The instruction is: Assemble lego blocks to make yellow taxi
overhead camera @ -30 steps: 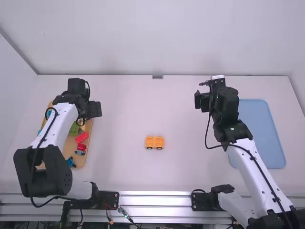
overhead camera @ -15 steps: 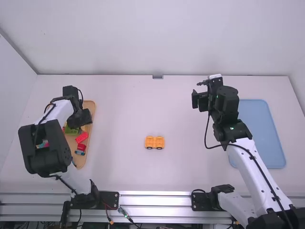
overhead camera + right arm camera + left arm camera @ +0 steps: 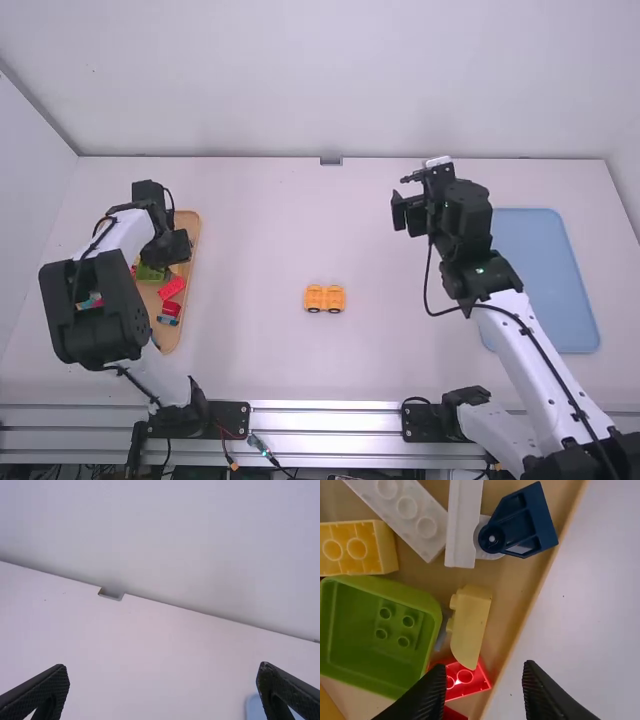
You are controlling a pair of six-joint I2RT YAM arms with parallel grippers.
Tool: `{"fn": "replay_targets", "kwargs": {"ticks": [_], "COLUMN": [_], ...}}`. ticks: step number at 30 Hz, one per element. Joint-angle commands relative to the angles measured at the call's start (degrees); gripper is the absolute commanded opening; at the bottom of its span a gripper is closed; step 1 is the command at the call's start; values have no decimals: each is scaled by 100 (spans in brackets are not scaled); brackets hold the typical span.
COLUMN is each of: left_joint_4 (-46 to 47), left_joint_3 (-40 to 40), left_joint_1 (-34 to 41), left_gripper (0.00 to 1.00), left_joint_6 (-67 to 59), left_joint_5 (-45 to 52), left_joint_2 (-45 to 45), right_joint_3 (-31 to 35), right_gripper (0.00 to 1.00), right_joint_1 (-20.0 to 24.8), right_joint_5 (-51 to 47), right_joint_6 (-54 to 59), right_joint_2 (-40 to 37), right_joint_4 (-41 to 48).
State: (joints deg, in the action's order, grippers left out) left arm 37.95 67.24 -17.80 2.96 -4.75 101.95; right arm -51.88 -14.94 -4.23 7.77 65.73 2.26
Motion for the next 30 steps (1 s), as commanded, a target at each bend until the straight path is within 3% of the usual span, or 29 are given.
{"fn": "replay_targets", "kwargs": {"ticks": [1, 13, 18, 27, 30], "left_joint_4": [39, 28, -114, -315, -356], "left_joint_3": [20, 20, -22, -247, -267], "left_joint_1": [-26, -101, -332, -358, -361], "left_gripper": [38, 41, 38, 35, 28], "left_joint_6": [-92, -302, -603, -645, -651], "left_joint_5": [-72, -284, 275, 236, 229], "left_joint_2": [39, 39, 39, 39, 39], "right_joint_3": [24, 24, 24, 24, 24], "right_gripper": [99, 99, 99, 99, 99], "right_joint_1": [-4, -7, -2, -11, -11], "right_joint_5": [-26, -26, -26, -22, -26], "right_joint_6": [15, -26, -26, -26, -28], "right_joint_2": [59, 59, 59, 59, 59], "right_joint_4": [-42, -37, -35, -33, -33]}}
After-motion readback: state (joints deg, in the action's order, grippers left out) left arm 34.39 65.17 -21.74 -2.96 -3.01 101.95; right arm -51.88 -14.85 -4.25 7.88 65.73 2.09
